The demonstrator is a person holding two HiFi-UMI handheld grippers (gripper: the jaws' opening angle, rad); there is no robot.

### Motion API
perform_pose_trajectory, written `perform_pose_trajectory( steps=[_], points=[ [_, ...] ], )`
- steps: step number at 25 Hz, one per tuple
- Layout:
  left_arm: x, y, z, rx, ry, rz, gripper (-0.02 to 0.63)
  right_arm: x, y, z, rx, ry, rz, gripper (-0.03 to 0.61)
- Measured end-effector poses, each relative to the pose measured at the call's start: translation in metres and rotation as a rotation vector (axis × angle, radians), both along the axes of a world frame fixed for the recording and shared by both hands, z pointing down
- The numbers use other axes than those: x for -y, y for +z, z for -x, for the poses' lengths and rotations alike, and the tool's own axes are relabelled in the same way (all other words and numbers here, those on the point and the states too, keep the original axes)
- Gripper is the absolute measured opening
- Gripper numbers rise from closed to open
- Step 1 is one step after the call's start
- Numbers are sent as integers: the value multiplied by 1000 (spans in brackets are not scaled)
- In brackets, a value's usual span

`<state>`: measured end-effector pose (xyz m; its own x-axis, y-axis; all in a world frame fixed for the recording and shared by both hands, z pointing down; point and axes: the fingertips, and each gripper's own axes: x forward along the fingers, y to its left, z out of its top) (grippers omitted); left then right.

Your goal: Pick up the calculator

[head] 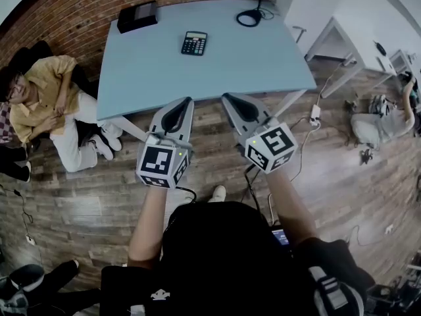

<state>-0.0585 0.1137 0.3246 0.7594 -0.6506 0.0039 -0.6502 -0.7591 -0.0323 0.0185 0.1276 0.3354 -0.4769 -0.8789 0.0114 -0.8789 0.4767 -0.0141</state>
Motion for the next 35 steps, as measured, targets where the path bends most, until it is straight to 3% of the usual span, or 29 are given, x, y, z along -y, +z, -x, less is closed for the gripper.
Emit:
perform_pose_trajectory(
  steps=[21, 35],
  points=[
    [24, 6, -28, 20, -16, 2, 9, 28, 7, -25, -15, -36, 14, 2],
    [99, 11, -22, 22, -25, 18, 8, 103, 14, -17, -14, -48, 31, 2]
  ],
)
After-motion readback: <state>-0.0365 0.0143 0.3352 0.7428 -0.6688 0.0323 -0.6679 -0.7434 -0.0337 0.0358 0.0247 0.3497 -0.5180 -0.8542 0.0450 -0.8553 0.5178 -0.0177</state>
